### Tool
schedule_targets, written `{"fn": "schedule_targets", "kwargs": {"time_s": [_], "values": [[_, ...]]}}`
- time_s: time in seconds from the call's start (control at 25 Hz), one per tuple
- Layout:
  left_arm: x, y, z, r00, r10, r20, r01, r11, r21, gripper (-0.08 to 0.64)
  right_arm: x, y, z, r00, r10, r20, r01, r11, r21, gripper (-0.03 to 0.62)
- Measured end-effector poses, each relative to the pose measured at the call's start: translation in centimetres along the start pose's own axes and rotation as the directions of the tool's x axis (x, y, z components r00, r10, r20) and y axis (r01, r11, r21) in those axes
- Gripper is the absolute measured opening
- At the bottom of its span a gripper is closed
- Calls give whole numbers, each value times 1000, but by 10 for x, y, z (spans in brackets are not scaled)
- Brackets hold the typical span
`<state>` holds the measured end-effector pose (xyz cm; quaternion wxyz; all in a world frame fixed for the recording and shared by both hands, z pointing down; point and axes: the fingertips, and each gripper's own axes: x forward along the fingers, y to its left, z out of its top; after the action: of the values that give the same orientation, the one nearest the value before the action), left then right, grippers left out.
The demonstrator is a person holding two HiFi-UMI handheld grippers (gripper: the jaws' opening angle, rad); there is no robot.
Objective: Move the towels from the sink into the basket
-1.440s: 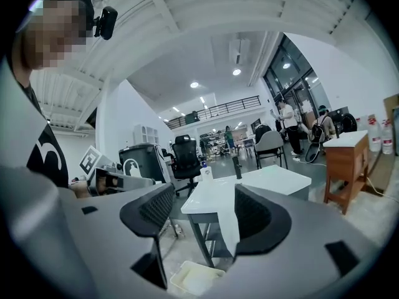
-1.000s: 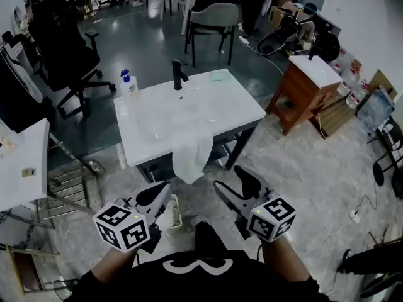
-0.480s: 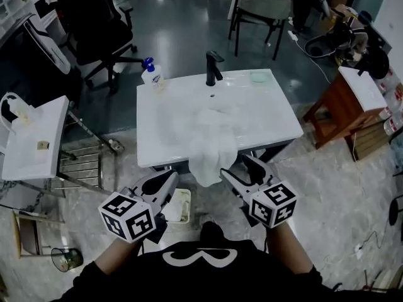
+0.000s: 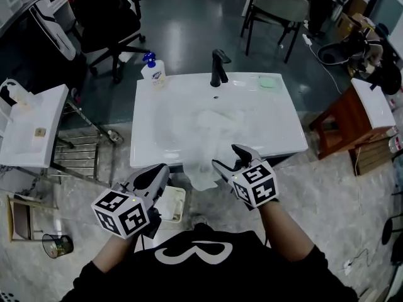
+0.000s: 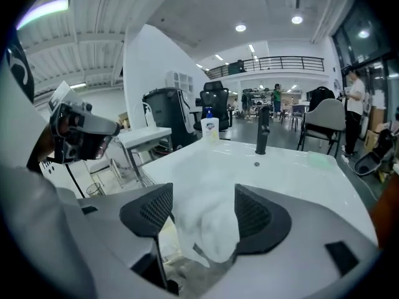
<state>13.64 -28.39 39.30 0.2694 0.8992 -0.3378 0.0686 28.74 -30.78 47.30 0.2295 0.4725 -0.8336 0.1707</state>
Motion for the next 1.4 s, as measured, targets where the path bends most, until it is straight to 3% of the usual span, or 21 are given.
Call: {"fn": "schedule_targets", "kwargs": {"time_s": [0.48,0.8,1.0,1.16,1.4], "values": [[7,37,-25,997,76,27,-73,994,-76,6,73,-23,-32,984,38,-173,-49,997,-59,288],[10,48,-32,996,89,12,-88,992,-86,6,86,-28,-47,969,54,-242,-52,999,15,287],[4,54,-34,995,102,5,-101,991,-90,6,89,-28,-49,961,66,-267,-67,998,7,284],[0,63,-34,993,116,-3,-116,988,-100,6,93,-24,-48,951,109,-289,-113,994,2,263],[-6,66,-30,993,116,-27,-118,989,-90,6,93,-14,-50,939,129,-320,-141,990,-13,157]]}}
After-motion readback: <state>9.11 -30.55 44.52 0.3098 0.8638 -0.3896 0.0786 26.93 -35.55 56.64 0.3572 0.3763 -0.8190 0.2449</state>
